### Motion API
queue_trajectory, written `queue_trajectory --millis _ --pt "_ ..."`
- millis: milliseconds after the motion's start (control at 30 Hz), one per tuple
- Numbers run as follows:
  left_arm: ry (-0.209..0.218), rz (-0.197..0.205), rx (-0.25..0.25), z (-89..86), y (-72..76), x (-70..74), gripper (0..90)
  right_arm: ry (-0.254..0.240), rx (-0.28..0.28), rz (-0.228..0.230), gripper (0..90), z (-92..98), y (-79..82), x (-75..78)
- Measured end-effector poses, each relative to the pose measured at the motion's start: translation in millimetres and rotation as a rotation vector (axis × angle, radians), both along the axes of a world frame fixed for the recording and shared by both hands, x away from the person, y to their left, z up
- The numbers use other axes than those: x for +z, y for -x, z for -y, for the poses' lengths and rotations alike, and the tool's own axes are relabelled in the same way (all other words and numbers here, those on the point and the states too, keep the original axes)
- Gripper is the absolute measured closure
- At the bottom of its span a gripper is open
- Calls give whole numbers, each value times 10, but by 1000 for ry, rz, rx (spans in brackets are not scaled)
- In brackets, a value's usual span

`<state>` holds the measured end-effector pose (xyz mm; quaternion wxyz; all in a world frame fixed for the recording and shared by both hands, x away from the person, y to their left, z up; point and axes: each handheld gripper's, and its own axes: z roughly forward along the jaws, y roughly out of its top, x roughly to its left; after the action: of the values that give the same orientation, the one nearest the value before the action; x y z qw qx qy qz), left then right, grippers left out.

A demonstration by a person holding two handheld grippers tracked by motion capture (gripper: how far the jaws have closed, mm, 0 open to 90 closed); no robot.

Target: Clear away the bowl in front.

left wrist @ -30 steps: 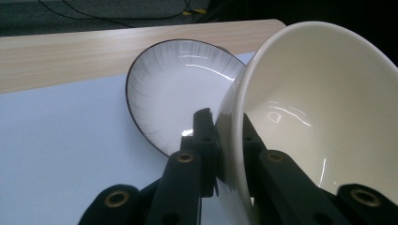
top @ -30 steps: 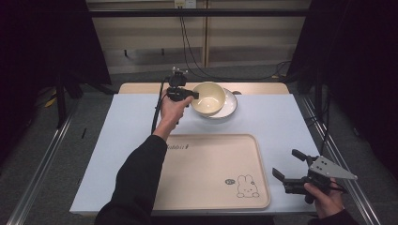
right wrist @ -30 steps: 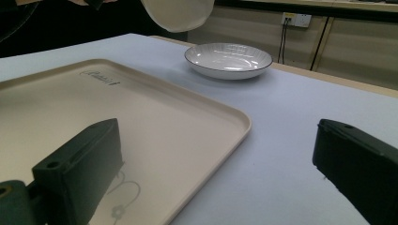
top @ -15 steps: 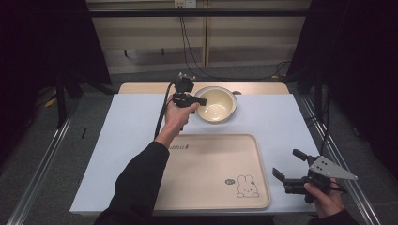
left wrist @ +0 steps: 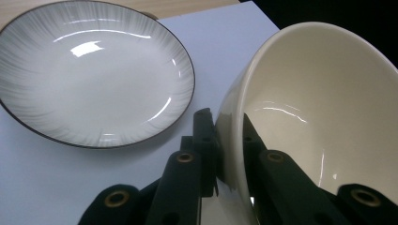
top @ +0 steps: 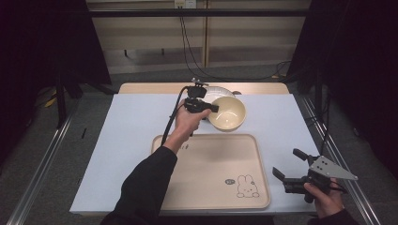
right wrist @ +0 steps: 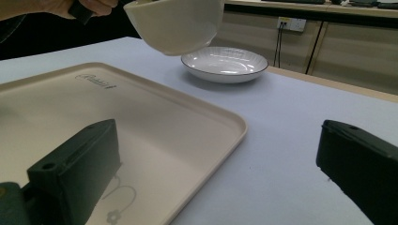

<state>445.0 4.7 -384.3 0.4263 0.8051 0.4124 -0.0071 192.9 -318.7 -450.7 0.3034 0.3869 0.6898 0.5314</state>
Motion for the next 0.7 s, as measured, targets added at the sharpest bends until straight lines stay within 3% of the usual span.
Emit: queue_trajectory --millis 200,400,533,633,700 --pt "6 -13 -24 148 42 -83 836 0 4 -1 0 -7 1 -1" --pt "-17 -35 -41 310 113 -185 835 -2 4 -2 0 -9 5 -3" --pt "-43 -53 -80 437 148 -269 835 -2 2 3 0 -7 2 -2" --pt "-39 -63 -84 478 158 -313 835 0 5 4 0 -8 4 -2" --pt "-60 -65 -99 481 150 -353 836 2 2 5 0 -7 2 -3"
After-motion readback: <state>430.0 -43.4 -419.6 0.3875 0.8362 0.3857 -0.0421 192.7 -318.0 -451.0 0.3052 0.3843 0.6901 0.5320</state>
